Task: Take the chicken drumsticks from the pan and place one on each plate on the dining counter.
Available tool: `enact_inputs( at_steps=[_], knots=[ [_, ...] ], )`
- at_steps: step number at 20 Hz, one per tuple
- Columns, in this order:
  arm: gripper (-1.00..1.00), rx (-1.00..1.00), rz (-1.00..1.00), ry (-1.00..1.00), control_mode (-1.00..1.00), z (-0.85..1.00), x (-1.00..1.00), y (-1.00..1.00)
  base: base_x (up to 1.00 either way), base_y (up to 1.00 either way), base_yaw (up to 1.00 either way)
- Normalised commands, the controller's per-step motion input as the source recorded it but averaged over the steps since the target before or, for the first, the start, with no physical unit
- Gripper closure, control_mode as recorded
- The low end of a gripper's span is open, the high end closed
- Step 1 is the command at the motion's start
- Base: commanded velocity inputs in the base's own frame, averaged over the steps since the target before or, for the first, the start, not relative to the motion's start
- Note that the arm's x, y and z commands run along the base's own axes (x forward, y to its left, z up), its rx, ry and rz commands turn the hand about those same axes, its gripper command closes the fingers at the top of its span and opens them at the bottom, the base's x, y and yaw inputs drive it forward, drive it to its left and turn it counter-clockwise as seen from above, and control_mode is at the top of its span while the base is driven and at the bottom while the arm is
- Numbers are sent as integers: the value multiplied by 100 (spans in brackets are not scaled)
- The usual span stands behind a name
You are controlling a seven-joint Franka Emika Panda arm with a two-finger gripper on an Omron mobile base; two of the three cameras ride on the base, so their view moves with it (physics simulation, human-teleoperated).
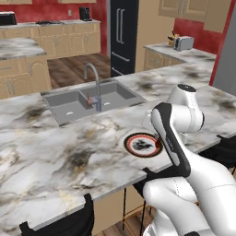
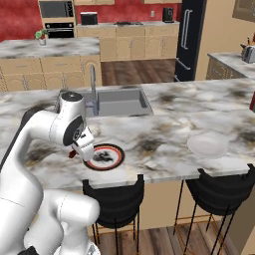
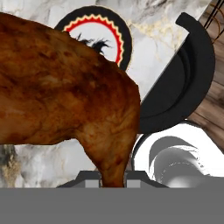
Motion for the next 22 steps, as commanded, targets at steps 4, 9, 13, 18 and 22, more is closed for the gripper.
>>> enact_inputs(
  at_steps=[4, 9, 13, 18, 22],
  knots=[
    [100, 0, 0, 3, -100, -6, 35, -11, 5, -1, 0],
    [100, 0, 0, 10, -100, -12, 64, -17, 0, 0, 0],
    [100, -2, 0, 9, -100, -14, 61, -7, 0, 0, 0],
    [100, -10, 0, 3, -100, -21, 64, 0, 0, 0, 0],
    [100, -19, 0, 1, -100, -47, 43, 0, 0, 0, 0]
  ],
)
